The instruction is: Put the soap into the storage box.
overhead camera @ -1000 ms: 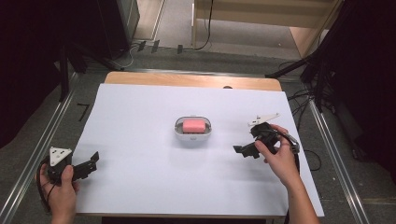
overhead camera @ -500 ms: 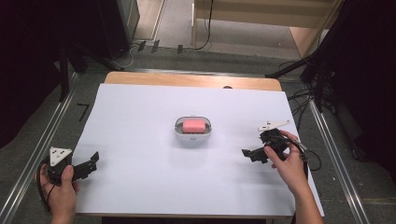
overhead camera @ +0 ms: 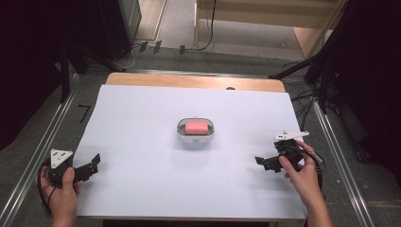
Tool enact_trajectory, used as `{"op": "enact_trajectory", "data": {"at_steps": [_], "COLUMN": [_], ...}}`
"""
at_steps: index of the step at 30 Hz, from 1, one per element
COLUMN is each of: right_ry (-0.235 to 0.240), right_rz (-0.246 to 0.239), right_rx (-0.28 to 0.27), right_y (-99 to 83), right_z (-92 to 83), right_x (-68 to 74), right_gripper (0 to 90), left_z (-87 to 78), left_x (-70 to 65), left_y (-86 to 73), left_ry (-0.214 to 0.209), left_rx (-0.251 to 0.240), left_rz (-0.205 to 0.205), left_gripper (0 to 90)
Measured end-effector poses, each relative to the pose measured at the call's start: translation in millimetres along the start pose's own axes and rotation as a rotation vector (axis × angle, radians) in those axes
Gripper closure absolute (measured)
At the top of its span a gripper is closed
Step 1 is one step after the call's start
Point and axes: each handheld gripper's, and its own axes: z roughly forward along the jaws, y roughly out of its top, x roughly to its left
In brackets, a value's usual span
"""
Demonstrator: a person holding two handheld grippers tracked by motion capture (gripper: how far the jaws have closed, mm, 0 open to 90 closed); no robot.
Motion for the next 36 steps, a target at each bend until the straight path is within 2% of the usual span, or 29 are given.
{"op": "enact_trajectory", "data": {"at_steps": [1,13,20,22,28,36], "right_ry": [-0.003,-0.025,-0.042,-0.044,-0.049,-0.066], "right_rz": [0.020,0.087,0.110,0.116,0.140,0.170], "right_rx": [-0.012,-0.055,-0.086,-0.113,-0.120,-0.176], "right_y": [-6.2,-38.8,-58.1,-67.6,-82.8,-103.3], "right_z": [-2.8,-15.6,-24.8,-30.7,-33.4,-40.2], "right_x": [-2.8,-16.9,-21.3,-23.7,-27.3,-30.8], "right_gripper": [0.4,0.4,0.4,0.4,0.5,0.5], "left_z": [0.0,0.0,0.1,0.0,0.1,0.0], "left_x": [-0.2,0.2,-0.3,-0.3,-0.5,-0.4], "left_y": [0.0,-0.1,-0.2,-0.2,-0.1,-0.3], "left_ry": [0.003,0.001,0.004,0.002,0.006,0.003], "left_rx": [0.000,-0.003,-0.004,-0.005,-0.002,-0.005], "left_rz": [0.001,-0.005,-0.002,-0.002,0.000,-0.002], "left_gripper": [8.2,8.2,8.2,8.2,8.2,8.2]}}
